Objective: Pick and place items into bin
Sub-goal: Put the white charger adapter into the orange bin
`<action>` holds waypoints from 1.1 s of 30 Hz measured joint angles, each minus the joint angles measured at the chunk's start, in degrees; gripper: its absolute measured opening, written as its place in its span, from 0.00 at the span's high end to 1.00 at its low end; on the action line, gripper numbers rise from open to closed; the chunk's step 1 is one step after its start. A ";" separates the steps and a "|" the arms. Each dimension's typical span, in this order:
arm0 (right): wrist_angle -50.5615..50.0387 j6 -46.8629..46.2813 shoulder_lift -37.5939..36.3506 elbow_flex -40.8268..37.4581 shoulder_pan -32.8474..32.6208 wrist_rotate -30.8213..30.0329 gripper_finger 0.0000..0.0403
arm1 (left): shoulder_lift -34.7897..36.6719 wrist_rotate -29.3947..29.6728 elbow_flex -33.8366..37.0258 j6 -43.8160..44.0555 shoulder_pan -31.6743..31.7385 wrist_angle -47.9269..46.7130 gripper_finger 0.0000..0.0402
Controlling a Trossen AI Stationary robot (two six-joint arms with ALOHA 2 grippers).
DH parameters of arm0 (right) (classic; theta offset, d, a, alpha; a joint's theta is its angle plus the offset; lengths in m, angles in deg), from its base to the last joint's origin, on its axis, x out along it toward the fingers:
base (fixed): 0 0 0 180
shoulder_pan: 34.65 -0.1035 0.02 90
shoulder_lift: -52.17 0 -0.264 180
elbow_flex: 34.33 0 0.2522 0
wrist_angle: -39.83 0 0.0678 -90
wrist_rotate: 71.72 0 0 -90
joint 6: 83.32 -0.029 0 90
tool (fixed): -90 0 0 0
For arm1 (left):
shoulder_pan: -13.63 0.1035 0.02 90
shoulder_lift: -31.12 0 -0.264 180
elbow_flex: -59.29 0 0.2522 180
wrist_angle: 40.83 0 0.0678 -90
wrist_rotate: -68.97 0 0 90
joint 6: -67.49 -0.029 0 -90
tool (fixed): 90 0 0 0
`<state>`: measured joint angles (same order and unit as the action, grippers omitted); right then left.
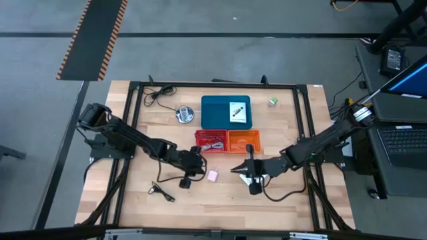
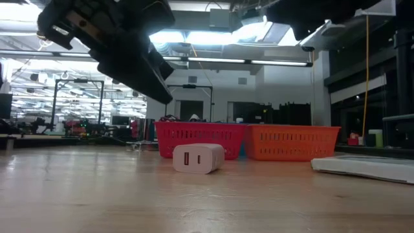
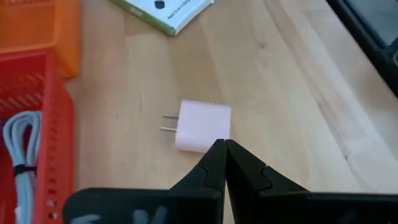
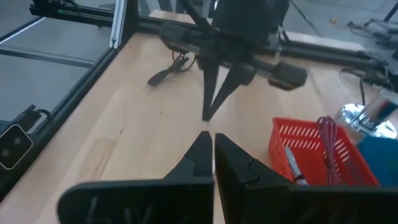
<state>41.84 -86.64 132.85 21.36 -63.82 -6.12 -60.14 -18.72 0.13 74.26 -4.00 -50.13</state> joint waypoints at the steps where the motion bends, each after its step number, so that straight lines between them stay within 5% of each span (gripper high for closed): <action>1: 0.04 0.49 -0.21 0.00 0.00 0.00 1.00 | -0.02 0.33 0.00 0.00 0.04 -0.10 0.99; 21: -0.35 0.53 -0.54 0.00 0.00 -0.04 1.00 | -1.84 3.36 0.00 -1.86 -0.70 1.87 0.51; 33: -0.44 -1.11 -0.52 0.02 0.00 -0.02 1.00 | -9.40 5.61 0.00 -0.54 -1.78 8.07 0.43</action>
<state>41.40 -87.74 132.33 21.38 -63.82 -6.14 -69.54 -13.11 0.13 73.71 -5.78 -42.06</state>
